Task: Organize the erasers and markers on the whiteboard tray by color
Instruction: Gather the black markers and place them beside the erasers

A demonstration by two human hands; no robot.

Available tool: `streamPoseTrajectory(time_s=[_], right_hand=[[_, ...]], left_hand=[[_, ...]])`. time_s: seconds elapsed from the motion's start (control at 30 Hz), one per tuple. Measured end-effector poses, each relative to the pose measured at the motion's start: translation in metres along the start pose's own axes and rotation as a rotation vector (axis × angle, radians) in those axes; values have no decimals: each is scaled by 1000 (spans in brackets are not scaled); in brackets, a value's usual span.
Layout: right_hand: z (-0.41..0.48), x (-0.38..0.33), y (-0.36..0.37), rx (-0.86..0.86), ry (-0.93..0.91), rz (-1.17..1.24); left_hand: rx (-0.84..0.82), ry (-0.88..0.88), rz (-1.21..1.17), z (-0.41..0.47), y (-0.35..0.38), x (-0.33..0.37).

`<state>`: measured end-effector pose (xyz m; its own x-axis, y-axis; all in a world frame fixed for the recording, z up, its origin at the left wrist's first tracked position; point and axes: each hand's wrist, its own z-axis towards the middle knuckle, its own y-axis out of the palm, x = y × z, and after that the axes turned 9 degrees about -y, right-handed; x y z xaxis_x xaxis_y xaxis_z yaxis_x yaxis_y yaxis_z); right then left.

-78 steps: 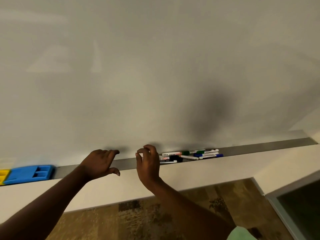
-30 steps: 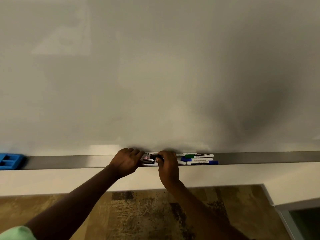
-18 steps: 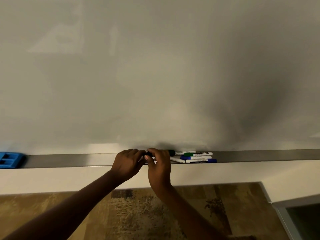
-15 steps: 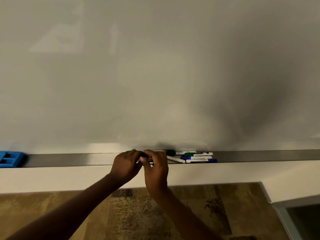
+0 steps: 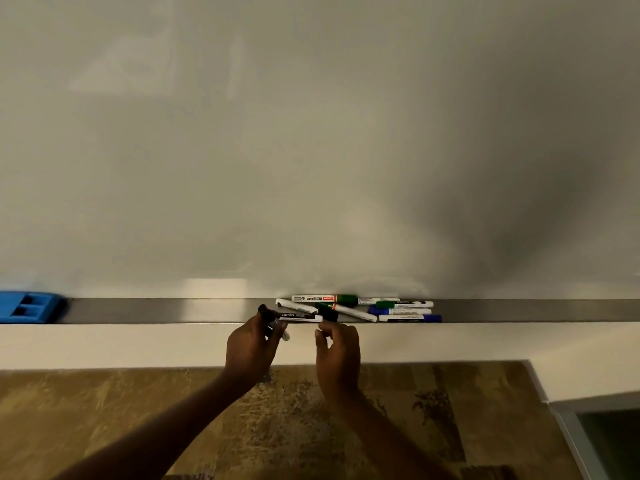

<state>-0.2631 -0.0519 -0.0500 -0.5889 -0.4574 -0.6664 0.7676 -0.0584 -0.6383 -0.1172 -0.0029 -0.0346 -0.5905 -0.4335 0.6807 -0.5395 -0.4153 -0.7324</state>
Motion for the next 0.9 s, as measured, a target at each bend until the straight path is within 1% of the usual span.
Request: streamPoseTrajectory(time_s=[0.13, 0.27, 0.43, 0.57, 0.67, 0.8, 0.9], right_hand=[[6, 17, 1, -43, 142, -120], [24, 26, 3, -47, 204, -173], [46, 29, 8, -170, 120, -259], [55, 28, 11, -308, 96, -352], [56, 28, 13, -372, 68, -417], [58, 28, 15, -427, 75, -487], [60, 28, 16, -445, 132, -534]], left_hand=[[-64, -31, -10, -2, 2, -3], [-74, -51, -35, 2, 3, -4], [-77, -48, -23, 6, 4, -5], [-87, -41, -19, 7, 5, -3], [-92, -33, -18, 6, 4, 0], [-111, -46, -34, 5, 2, 4], [-116, -56, -39, 3, 1, 6]])
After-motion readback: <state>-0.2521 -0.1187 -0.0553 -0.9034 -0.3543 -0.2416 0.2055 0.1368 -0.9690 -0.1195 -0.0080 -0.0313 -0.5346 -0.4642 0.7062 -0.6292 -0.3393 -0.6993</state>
